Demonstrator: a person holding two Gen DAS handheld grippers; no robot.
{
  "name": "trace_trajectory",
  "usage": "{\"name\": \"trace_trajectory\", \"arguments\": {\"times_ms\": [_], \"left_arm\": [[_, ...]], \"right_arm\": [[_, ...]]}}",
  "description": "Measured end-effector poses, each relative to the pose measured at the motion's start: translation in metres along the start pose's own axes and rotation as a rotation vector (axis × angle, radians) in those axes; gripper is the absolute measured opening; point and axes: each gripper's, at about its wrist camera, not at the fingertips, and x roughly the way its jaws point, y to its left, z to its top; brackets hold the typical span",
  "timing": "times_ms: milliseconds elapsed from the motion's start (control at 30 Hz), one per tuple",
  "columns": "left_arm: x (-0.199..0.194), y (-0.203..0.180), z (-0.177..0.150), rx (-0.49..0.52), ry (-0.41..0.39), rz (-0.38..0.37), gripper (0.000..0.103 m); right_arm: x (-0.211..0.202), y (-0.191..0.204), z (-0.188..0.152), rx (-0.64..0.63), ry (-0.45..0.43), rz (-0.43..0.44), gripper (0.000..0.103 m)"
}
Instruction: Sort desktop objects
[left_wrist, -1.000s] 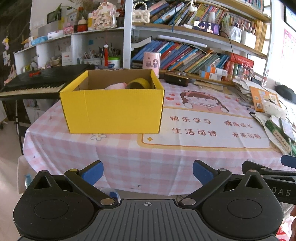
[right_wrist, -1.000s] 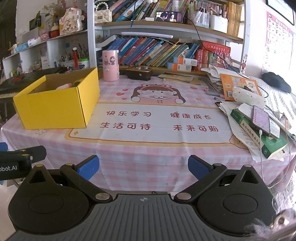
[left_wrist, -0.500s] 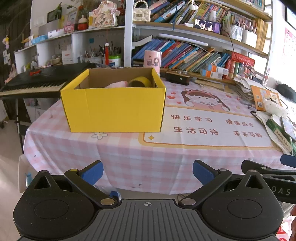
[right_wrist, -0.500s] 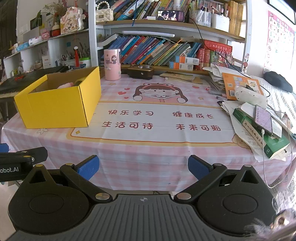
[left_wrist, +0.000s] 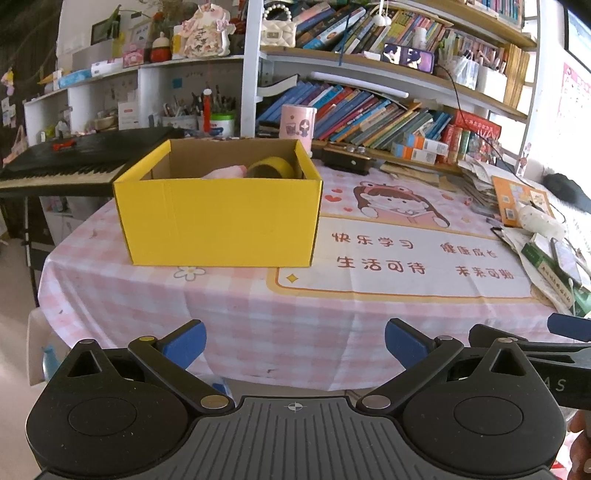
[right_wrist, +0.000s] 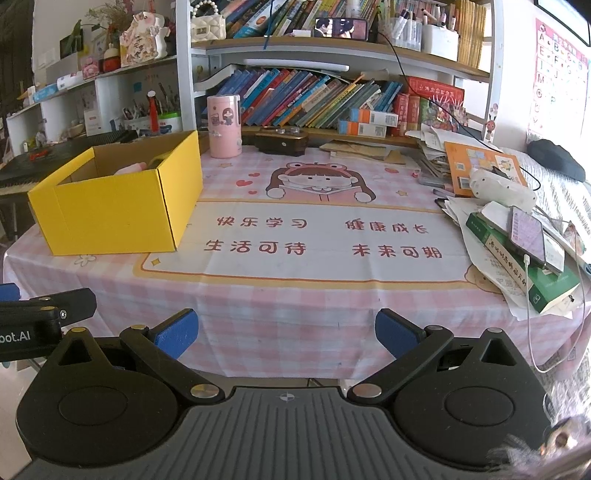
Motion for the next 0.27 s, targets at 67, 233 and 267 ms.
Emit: {"name": "trace_trajectory", "arguments": {"times_ms": [67, 233, 267], "left_arm": [[0.0006, 0.0, 0.0004, -0.001, 0.002, 0.011, 0.103], [0.0017, 0.0008, 0.0004, -0.005, 0.008, 0.028, 0.103], [0.0022, 0.0006, 0.0004, -0.003, 0.011, 0.032, 0.103]], "right_arm": [[0.0, -0.0005, 0.0003, 0.0, 0.0, 0.0, 0.103], [0.0011, -0.0001, 0.0, 0.001, 0.003, 0.001, 0.103], [0.0019, 0.0004, -0.0011, 0.001, 0.005, 0.001, 0.103]]}}
